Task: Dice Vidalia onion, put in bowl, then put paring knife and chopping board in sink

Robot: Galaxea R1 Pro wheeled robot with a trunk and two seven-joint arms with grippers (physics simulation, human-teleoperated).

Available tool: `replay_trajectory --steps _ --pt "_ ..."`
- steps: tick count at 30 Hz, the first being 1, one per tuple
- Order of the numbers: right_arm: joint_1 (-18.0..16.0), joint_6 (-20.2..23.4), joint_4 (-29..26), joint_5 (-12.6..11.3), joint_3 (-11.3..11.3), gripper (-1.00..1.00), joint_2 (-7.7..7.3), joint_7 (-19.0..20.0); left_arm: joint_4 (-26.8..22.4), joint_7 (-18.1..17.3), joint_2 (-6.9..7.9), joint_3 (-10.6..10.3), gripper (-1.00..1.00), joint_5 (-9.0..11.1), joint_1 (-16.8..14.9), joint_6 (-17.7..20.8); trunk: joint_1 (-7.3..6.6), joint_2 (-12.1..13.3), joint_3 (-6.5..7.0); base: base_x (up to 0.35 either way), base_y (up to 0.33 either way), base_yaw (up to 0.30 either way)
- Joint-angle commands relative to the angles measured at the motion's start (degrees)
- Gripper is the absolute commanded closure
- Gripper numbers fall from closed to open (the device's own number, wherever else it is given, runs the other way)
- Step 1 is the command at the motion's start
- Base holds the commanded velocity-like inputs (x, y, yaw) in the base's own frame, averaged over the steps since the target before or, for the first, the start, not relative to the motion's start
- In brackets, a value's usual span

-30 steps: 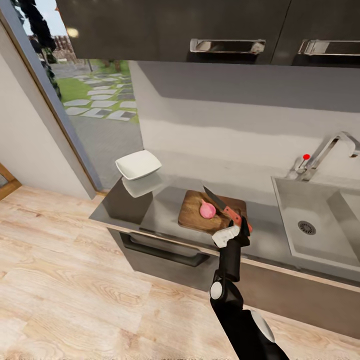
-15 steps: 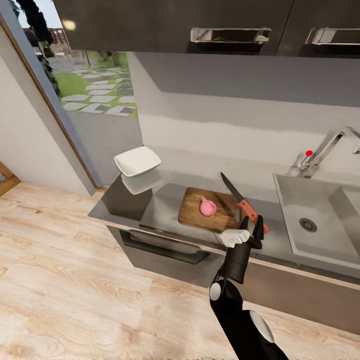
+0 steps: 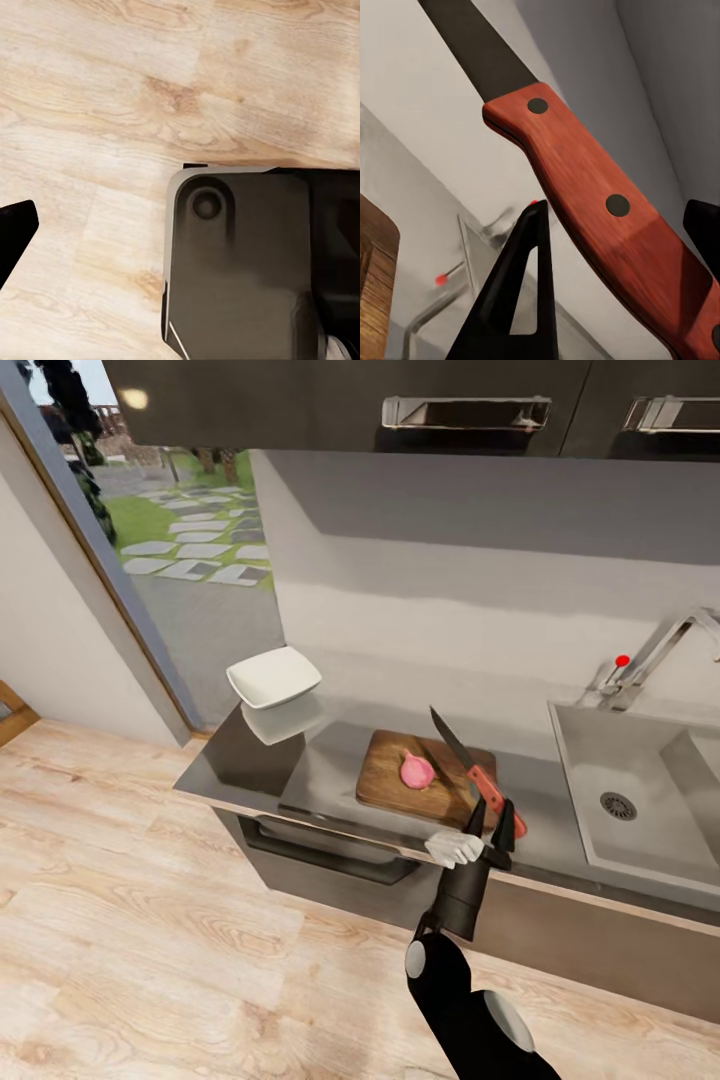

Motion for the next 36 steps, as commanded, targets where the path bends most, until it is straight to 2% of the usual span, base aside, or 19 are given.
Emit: replay_trajectory --steps 1,5,10,12,14,16,18,21,25,36 --pt "-0.03 0.60 -0.21 0.28 0.04 1.00 0.02 0.16 -0.05 0.27 0.09 -0.40 -1.00 0.58 0.01 -0.11 0.03 -0.09 -0.08 0.000 0.000 0.000" --pt "-0.03 2.89 -0.87 0.78 0.33 1.00 0.21 3.93 -0.13 0.27 0.09 -0.41 -1.00 0.61 0.01 -0.11 0.03 -0.09 -0.09 0.000 0.000 0.000" --pt "-0.03 8.02 -1.08 2.66 2.19 1.00 0.57 13.65 -0.12 0.27 0.09 -0.44 -1.00 0.62 0.01 -0.11 0.03 -0.09 -0.09 0.000 0.000 0.000" --pt "-0.03 9.05 -1.16 4.80 2.60 1.00 0.82 17.88 -0.11 0.25 0.09 -0.44 -1.00 0.61 0.01 -0.11 0.03 -0.09 -0.09 0.000 0.000 0.000" --pt "-0.03 9.48 -1.19 7.37 2.74 1.00 1.01 19.92 -0.11 0.26 0.09 -0.45 -1.00 0.64 0.01 -0.11 0.03 -0.09 -0.09 0.000 0.000 0.000" --pt "-0.03 9.81 -1.19 11.12 2.82 1.00 1.43 22.13 -0.14 0.26 0.09 -0.45 -1.00 0.61 0.01 -0.11 0.03 -0.09 -0.09 0.000 0.000 0.000" --pt "-0.03 9.95 -1.19 13.39 2.84 1.00 1.88 23.95 -0.17 0.27 0.09 -0.46 -1.00 0.60 0.01 -0.11 0.03 -0.09 -0.09 0.000 0.000 0.000" --pt "-0.03 10.05 -1.19 15.50 2.86 1.00 2.40 26.80 -0.19 0.27 0.09 -0.43 -1.00 0.59 0.01 -0.11 0.03 -0.09 -0.09 0.000 0.000 0.000" --pt "-0.03 10.32 -1.19 16.38 2.82 1.00 2.61 28.27 -0.20 0.27 0.09 -0.45 -1.00 0.58 0.01 -0.11 0.03 -0.09 -0.09 0.000 0.000 0.000" --pt "-0.03 12.24 -1.19 16.57 2.74 1.00 2.52 28.83 -0.11 0.27 0.09 -0.46 -1.00 0.58 0.01 -0.11 0.03 -0.09 -0.09 0.000 0.000 0.000"
